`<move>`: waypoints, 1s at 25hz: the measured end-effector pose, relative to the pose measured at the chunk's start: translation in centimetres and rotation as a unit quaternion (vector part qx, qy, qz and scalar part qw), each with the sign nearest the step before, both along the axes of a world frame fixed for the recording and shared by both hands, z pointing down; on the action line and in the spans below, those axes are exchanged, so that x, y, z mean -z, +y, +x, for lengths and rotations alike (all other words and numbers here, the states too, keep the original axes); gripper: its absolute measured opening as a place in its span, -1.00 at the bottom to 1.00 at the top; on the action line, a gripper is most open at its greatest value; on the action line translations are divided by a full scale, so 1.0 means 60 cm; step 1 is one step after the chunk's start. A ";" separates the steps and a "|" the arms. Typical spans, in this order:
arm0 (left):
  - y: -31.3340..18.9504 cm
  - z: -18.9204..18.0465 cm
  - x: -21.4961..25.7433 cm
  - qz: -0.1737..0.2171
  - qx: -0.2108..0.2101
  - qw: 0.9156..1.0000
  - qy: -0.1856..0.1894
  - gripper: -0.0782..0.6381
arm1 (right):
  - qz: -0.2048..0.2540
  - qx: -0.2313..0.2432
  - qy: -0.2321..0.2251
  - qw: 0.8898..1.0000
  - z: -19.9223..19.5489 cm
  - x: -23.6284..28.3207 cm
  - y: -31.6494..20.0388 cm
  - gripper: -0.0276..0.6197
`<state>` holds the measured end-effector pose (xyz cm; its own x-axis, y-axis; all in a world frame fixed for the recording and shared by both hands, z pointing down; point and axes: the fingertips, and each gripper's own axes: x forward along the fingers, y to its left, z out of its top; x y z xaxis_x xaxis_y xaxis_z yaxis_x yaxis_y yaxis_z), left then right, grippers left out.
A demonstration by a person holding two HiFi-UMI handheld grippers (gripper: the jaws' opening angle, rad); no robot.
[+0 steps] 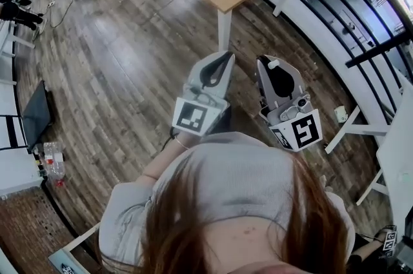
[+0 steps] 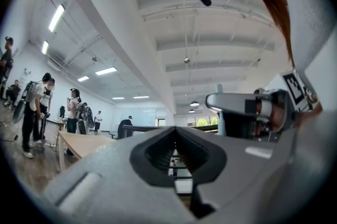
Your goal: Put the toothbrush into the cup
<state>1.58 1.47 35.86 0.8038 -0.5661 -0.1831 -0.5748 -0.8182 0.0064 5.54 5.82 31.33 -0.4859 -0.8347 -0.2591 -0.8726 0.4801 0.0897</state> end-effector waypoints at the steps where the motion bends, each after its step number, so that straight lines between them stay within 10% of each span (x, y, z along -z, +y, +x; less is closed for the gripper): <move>1: -0.016 0.005 0.002 0.001 -0.001 1.000 0.004 -0.77 | 0.001 -0.002 -0.003 1.000 0.006 0.003 -0.017 -0.88; 25: -0.467 0.105 -0.005 -0.018 -0.052 0.998 -0.015 -0.77 | 0.011 -0.076 -0.036 0.996 0.111 0.021 -0.459 -0.88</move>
<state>7.87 -26.56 36.15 0.8632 -0.4853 -0.1393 -0.4875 -0.8729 0.0199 12.19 -21.72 30.08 -0.3344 -0.8911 -0.3068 -0.9395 0.3410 0.0335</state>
